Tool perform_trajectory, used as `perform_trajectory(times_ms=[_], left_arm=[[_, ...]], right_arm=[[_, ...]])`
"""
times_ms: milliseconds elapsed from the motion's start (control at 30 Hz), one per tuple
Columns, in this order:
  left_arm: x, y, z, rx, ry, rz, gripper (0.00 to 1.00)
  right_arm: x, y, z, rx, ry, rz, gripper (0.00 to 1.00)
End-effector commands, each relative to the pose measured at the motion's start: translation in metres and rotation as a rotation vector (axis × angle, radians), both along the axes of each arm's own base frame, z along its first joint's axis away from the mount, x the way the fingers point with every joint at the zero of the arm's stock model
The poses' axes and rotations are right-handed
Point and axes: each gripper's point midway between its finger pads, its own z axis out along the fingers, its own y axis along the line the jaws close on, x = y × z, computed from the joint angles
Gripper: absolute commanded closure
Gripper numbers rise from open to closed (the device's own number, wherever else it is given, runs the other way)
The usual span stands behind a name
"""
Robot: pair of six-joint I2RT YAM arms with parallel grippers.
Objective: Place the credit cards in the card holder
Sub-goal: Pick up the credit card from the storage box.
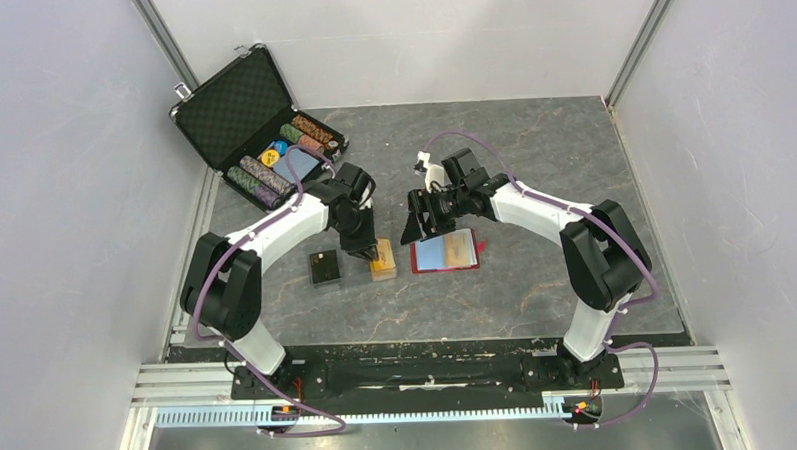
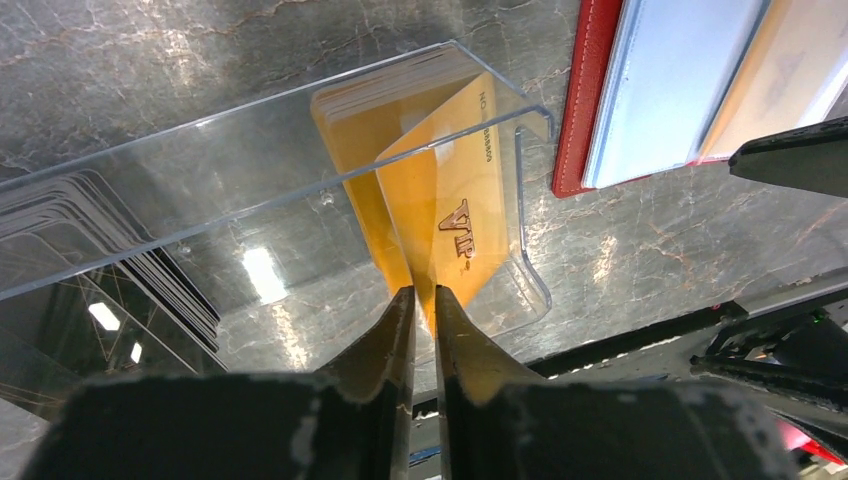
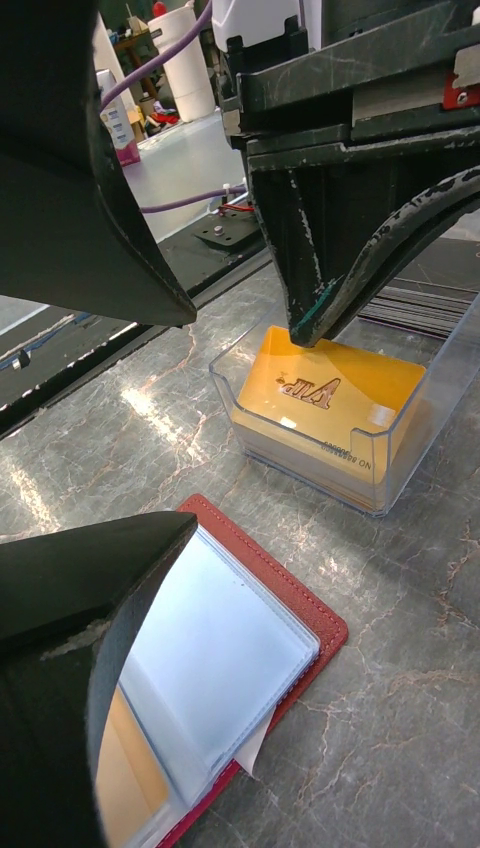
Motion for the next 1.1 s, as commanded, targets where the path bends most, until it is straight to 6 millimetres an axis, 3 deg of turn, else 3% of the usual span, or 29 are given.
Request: perform_trajectory(times_ms=[0,333,533,633,733,767,1067], left_arm=[[0.012,-0.017,0.017,-0.075,-0.062,-0.031,0.75],[0.017,-0.033,0.025,-0.158,-0.100,-0.028,0.72],[0.013,-0.029,0.006,-0.117,-0.058,-0.021,0.73],[0.011,-0.024,-0.005,-0.088,-0.038,-0.010,0.81],[0.010,-0.026,-0.007,-0.088,-0.029,-0.016,0.98],[0.010,-0.025,-0.006,-0.087,-0.035,-0.013,0.98],[0.024,-0.023,0.064,-0.175,-0.267,0.037,0.98]], right_arm=[[0.003,0.000,0.008,0.009,-0.028,0.007,0.29],[0.003,0.000,0.008,0.007,-0.030,0.005,0.29],[0.003,0.000,0.008,0.006,-0.030,0.006,0.29],[0.004,-0.001,0.008,0.004,-0.033,0.004,0.29],[0.006,-0.003,0.009,0.003,-0.039,0.000,0.29],[0.007,-0.004,0.011,0.004,-0.043,-0.005,0.29],[0.026,-0.032,0.039,0.049,-0.104,-0.075,0.21]])
